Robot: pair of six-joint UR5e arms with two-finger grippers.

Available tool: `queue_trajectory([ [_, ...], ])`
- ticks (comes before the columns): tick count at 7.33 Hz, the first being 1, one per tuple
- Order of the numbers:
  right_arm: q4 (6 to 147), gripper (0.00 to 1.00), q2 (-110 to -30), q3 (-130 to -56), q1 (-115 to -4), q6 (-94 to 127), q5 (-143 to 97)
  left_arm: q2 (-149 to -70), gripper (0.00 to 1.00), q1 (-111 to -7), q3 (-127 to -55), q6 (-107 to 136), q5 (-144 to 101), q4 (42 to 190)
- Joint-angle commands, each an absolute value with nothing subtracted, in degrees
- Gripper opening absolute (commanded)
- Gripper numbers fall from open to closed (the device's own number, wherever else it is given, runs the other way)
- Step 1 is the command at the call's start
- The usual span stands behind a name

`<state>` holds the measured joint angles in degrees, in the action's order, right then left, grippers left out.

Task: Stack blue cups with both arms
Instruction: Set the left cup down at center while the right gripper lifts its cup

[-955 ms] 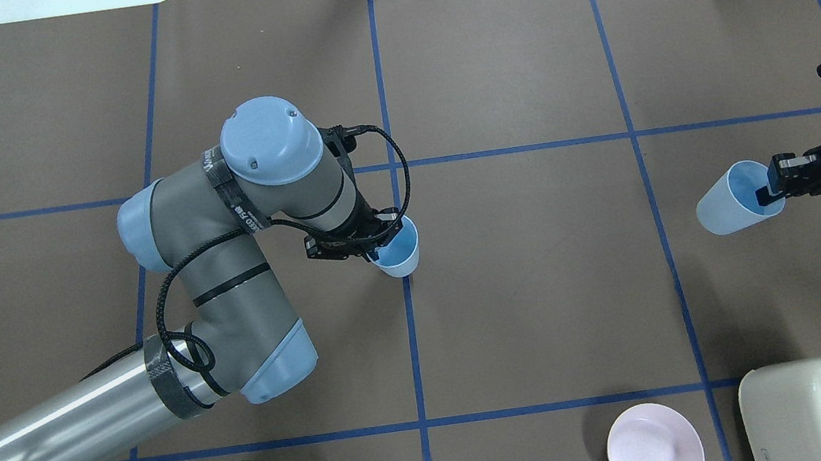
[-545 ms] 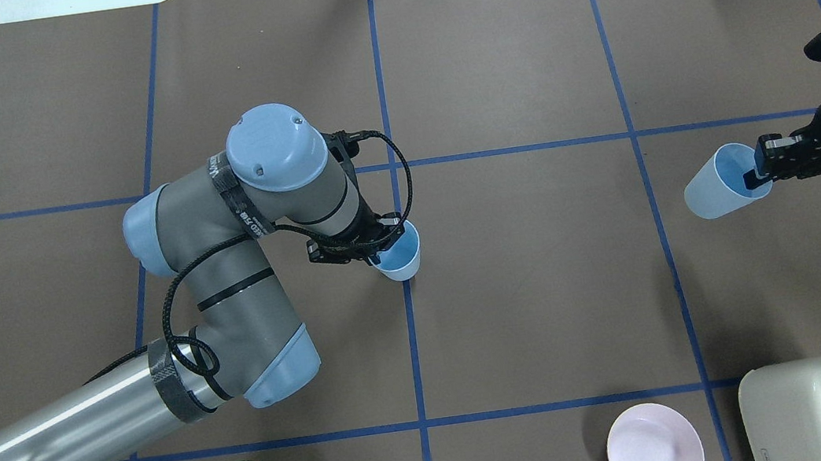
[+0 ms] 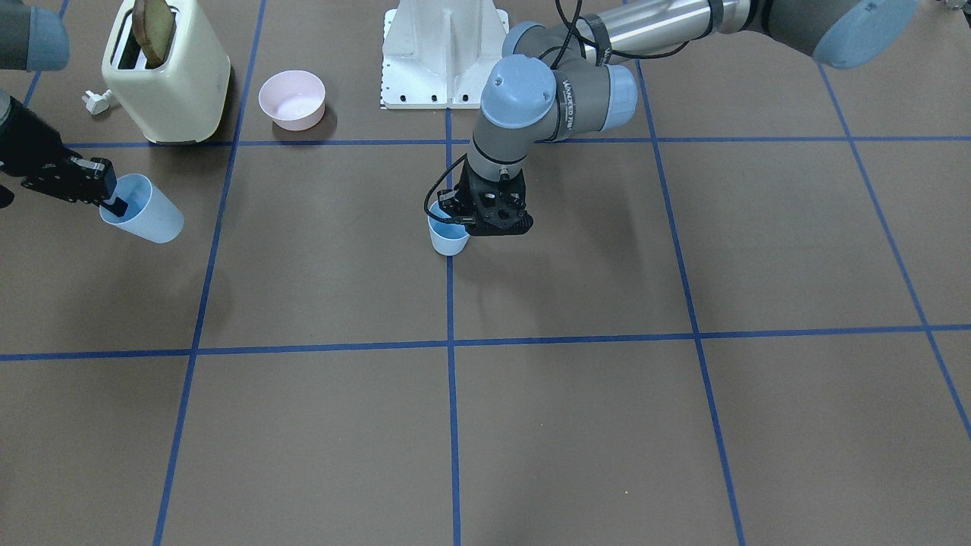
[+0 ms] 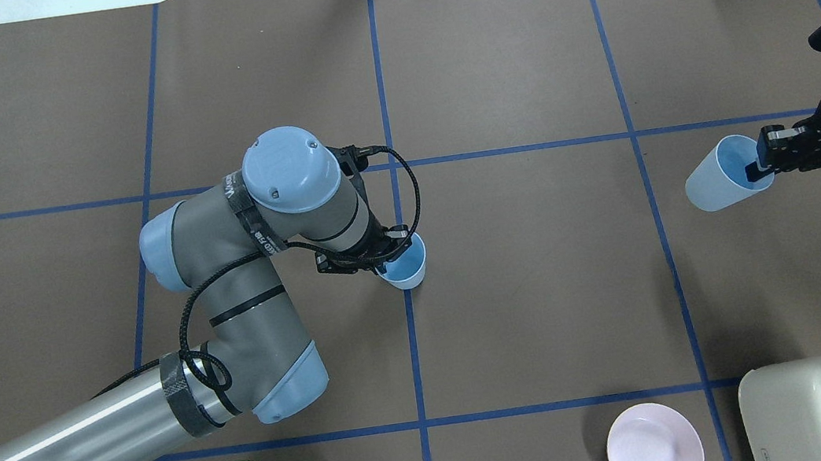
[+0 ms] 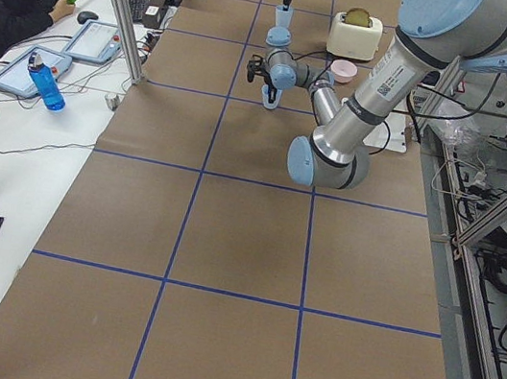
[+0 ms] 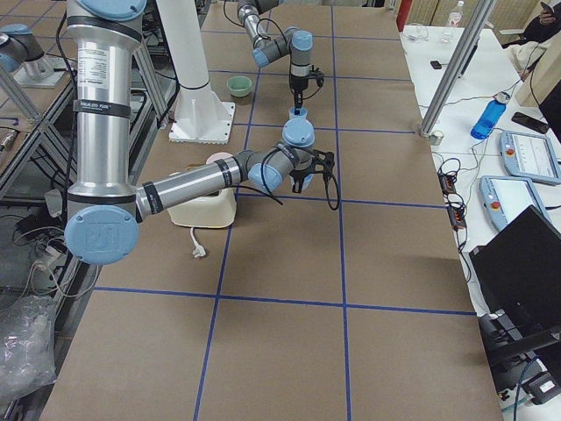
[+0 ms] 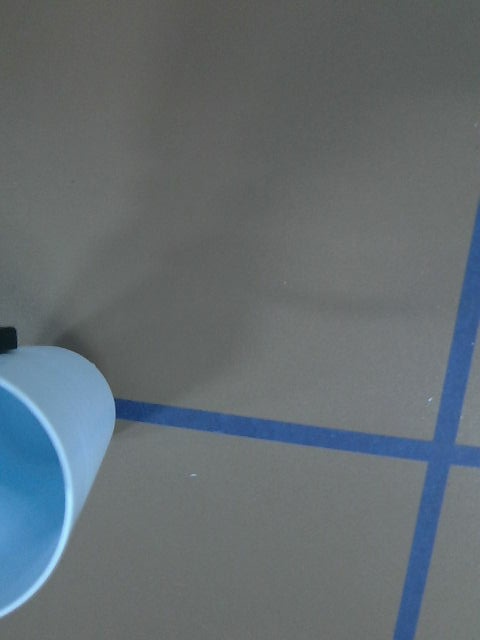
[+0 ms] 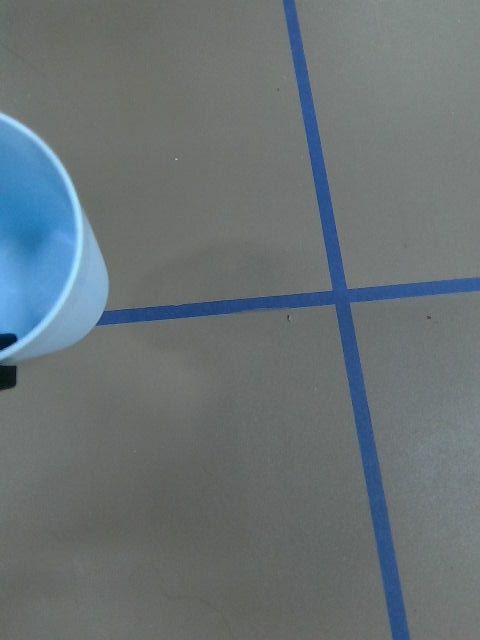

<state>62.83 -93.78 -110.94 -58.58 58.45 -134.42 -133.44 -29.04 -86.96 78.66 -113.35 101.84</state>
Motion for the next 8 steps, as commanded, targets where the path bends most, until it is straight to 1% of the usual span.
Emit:
queue_trajectory([
  [1,62.8,0.00,-93.8,-111.0,-58.7,58.4,-134.4,-133.4,0.00,-28.8,-86.7,78.4,-113.1,103.3],
  [2,62.8,0.00,-93.8,-111.1,-58.8,58.4,-134.4,-133.0,0.56,-28.8,-86.6,78.5,-113.0,106.1],
  [3,62.8,0.00,-93.8,-111.0,-58.9,58.4,-134.5,-132.7,0.98,-28.9,-86.7,78.5,-113.0,106.7],
  [5,63.5,0.00,-93.1,-111.3,-59.1,58.4,-135.0,-132.6,0.98,-29.3,-89.0,78.3,-113.2,106.4],
  [6,70.2,0.00,-87.8,-111.6,-60.2,58.4,-135.4,-130.6,0.98,-29.9,-93.2,78.0,-113.5,106.0],
  [8,89.6,0.00,-72.2,-112.3,-60.0,58.6,-134.3,-126.2,0.98,-36.3,-101.3,76.0,-121.0,102.0],
])
